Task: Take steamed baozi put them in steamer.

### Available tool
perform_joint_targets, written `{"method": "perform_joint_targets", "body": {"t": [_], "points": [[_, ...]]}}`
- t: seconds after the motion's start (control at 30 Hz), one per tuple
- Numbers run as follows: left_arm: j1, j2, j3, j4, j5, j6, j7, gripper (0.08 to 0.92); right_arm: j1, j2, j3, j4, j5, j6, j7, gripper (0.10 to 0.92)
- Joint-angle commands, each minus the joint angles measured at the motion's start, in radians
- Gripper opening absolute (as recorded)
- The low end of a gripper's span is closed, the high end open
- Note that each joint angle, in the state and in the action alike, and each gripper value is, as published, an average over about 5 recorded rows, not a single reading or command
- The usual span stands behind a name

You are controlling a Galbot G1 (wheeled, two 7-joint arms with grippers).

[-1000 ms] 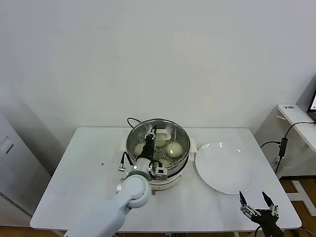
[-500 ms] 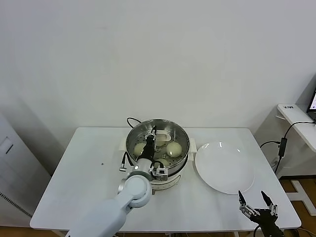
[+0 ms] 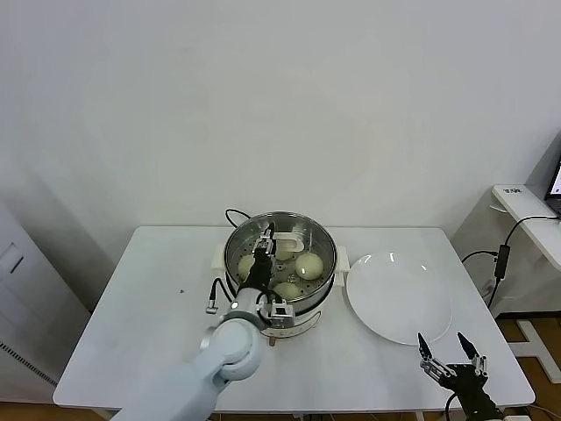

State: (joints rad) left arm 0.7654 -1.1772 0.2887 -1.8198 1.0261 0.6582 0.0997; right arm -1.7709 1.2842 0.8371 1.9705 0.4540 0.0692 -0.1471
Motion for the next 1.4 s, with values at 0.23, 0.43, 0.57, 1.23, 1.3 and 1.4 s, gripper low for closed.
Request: {"method": "perform_joint_targets", "body": {"t": [0.23, 0.43, 0.57, 1.23, 1.3, 1.4], "points": [[0.182, 0.135, -0.193, -0.278, -0.403, -0.25, -0.11, 0.663, 0.103, -0.06, -0.084, -0.008, 0.057, -0.022, 0.022, 0.823], [0.325, 0.127, -0.398, -0.328, -0.57, -0.491, -0.202, 0.806, 0.194, -0.101, -0.116, -0.02, 0.067, -0.023, 0.051, 0.823], [0.425, 0.07, -0.554, -0.328, -0.648, -0.588, -0.249, 0.821, 0.231, -0.092, -0.144, -0.032, 0.068, -0.025, 0.072, 0.823], [0.769, -0.221, -0.977, -0.225, -0.989, -0.775, -0.075, 0.823, 0.251, -0.044, -0.156, -0.072, 0.048, 0.0, 0.058, 0.823], [0.785, -0.241, -0.978, -0.223, -0.992, -0.784, -0.058, 0.823, 0.25, -0.042, -0.156, -0.076, 0.041, 0.003, 0.055, 0.823], [0.805, -0.262, -0.977, -0.223, -0.998, -0.798, -0.032, 0.823, 0.247, -0.037, -0.157, -0.083, 0.032, 0.006, 0.051, 0.823]]}}
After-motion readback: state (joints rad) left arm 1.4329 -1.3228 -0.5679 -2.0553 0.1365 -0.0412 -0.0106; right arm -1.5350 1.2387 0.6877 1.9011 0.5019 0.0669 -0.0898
